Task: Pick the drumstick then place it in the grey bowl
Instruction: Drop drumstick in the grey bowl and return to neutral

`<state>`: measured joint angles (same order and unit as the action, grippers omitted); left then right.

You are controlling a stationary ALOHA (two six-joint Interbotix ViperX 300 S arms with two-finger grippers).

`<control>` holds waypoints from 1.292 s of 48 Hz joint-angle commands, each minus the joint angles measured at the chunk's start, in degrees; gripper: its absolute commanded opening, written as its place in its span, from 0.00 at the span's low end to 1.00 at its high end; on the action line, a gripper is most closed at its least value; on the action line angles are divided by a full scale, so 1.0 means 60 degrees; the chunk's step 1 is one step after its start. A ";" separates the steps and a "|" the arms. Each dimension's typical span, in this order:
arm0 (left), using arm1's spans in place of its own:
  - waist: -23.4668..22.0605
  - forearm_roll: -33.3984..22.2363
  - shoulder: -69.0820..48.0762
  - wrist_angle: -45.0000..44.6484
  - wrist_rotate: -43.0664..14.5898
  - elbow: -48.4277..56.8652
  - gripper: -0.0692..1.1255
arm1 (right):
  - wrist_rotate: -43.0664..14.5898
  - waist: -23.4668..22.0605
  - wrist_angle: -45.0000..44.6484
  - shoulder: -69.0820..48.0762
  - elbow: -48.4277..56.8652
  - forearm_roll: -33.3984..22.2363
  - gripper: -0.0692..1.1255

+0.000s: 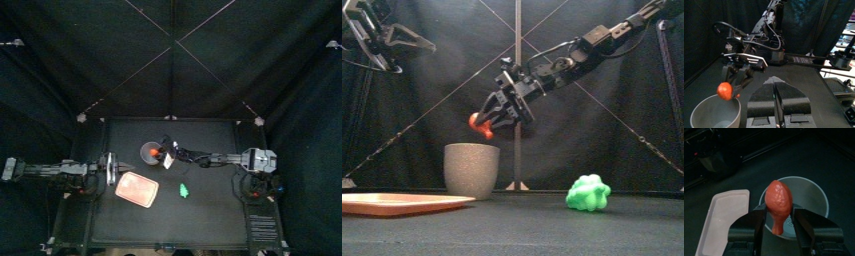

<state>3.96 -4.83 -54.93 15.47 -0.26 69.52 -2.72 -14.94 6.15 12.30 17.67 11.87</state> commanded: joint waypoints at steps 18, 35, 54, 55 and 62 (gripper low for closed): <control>0.0029 0.0029 0.0044 0.0088 0.0000 -0.0015 0.29 | -0.0029 -0.0352 0.0205 0.0000 -0.0249 -0.0015 0.78; 0.0029 0.0015 0.0044 0.0088 0.0015 0.0146 0.29 | 0.0029 -0.0190 0.0688 -0.2300 0.2080 -0.0425 0.77; 0.0059 0.0000 0.0015 0.0234 0.0015 0.0234 0.29 | 0.0073 0.0806 0.3691 -0.5142 0.5610 -0.1304 0.77; 0.0059 0.0015 0.0015 0.0278 0.0000 0.0234 0.29 | 0.0088 0.0835 0.3867 -0.5229 0.5771 -0.1406 0.77; 0.0073 0.0015 0.0015 0.0513 0.0000 0.0264 0.29 | 0.0088 0.0850 0.4307 -0.5347 0.6167 -0.1875 0.77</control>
<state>4.22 -4.75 -55.02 17.49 -0.18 71.72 -2.29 -9.93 30.50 -18.19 54.40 1.93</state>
